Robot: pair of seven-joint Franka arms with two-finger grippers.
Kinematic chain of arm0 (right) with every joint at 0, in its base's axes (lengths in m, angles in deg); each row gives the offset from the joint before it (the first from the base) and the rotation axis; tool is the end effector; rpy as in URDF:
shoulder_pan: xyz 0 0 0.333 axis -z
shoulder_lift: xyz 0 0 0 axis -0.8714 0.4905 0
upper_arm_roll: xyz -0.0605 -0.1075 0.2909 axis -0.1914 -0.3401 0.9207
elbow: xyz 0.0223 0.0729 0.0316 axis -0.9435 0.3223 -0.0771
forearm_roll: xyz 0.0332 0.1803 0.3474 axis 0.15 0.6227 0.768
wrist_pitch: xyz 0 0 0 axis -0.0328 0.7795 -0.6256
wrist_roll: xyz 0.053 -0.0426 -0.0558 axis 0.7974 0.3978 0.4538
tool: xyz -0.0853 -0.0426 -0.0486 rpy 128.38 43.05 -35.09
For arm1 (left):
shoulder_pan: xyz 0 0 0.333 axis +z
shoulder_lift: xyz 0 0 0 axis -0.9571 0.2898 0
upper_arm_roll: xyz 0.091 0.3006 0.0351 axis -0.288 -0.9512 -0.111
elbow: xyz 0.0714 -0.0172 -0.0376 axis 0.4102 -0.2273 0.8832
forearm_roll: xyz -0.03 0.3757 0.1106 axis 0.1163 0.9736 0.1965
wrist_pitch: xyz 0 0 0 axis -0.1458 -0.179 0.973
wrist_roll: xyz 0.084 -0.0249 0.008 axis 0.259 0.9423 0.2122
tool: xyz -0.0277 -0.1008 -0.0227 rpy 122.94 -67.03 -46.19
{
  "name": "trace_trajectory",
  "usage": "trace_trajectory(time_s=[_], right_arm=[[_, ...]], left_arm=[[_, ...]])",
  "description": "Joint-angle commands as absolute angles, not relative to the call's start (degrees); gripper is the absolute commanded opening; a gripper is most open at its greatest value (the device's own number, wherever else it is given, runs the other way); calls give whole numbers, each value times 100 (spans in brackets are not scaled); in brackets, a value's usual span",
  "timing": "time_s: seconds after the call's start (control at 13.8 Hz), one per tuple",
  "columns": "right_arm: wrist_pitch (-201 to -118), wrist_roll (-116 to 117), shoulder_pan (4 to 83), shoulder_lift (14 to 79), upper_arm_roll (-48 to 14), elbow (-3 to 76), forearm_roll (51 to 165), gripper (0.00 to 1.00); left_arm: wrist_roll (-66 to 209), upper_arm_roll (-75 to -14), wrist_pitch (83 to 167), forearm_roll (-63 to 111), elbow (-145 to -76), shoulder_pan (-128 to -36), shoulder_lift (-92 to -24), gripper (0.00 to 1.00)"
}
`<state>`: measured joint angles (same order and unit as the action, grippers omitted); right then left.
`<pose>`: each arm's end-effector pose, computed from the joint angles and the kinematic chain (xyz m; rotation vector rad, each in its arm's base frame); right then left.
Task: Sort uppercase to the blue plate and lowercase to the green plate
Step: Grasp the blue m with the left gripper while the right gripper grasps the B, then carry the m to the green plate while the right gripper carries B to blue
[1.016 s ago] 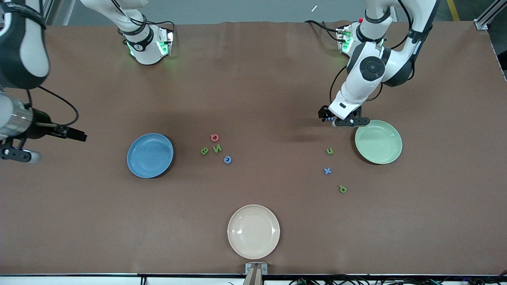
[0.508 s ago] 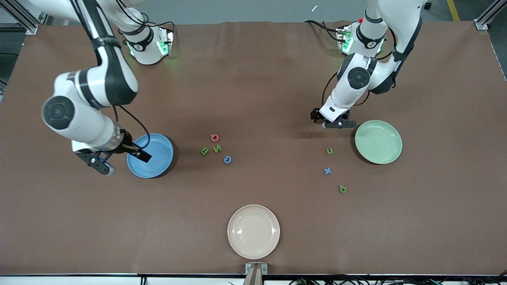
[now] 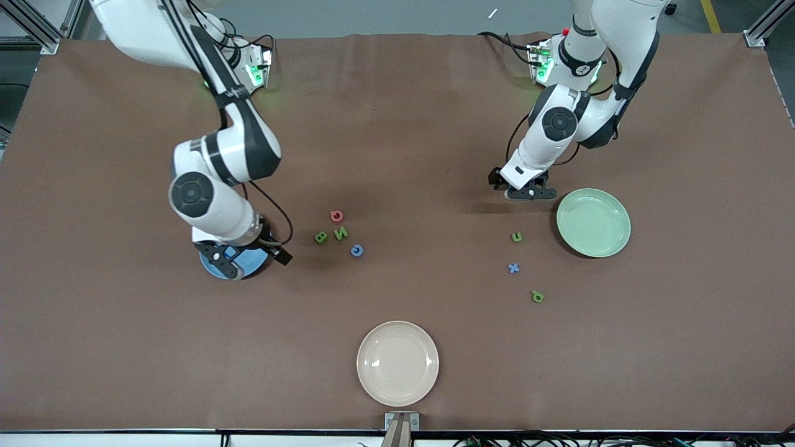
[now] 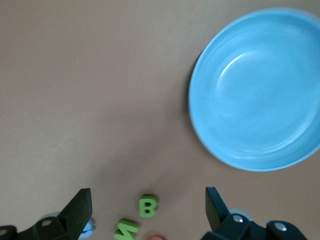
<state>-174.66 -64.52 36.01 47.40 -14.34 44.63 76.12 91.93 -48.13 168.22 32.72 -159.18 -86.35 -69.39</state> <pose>0.5889 0.2385 0.2875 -2.9099 1.1038 0.0680 0.3838 -0.2097 0.1711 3.1011 -0.0121 -0.0949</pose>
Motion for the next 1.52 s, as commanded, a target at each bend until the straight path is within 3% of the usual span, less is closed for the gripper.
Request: trace_trajectory(time_s=[0.0, 0.15, 0.22, 0.44, 0.94, 1.23, 1.45], right_arm=[[-18182, -6725, 3330, 4775, -1500, 4995, 7650, 96], [-18324, -6760, 3198, 4942, -1500, 5005, 7650, 80], [-18429, -6838, 3145, 5012, -1500, 5005, 7642, 77], [-18685, -6857, 3004, 5259, -1508, 5005, 7642, 76], [-19001, -7217, 2723, 5628, -1508, 5014, 7624, 76], [-19011, -7226, 2705, 5664, -1508, 5014, 7624, 76], [-18967, -7226, 2705, 5664, -1508, 5022, 7624, 59]], left_arm=[[9268, -4803, 16918, 3389, -16102, -8607, -7036, 94], [9268, -4803, 16918, 3389, -16129, -8607, -7027, 87], [9268, -4803, 16918, 3389, -16138, -8607, -7027, 83], [9268, -4812, 16918, 3389, -16155, -8599, -7018, 63], [9268, -4821, 16918, 3389, -16138, -8590, -7009, 31], [9233, -4838, 16805, 3398, -16085, -8572, -7184, 27], [9197, -4839, 16095, 3424, -15858, -8371, -7623, 25]])
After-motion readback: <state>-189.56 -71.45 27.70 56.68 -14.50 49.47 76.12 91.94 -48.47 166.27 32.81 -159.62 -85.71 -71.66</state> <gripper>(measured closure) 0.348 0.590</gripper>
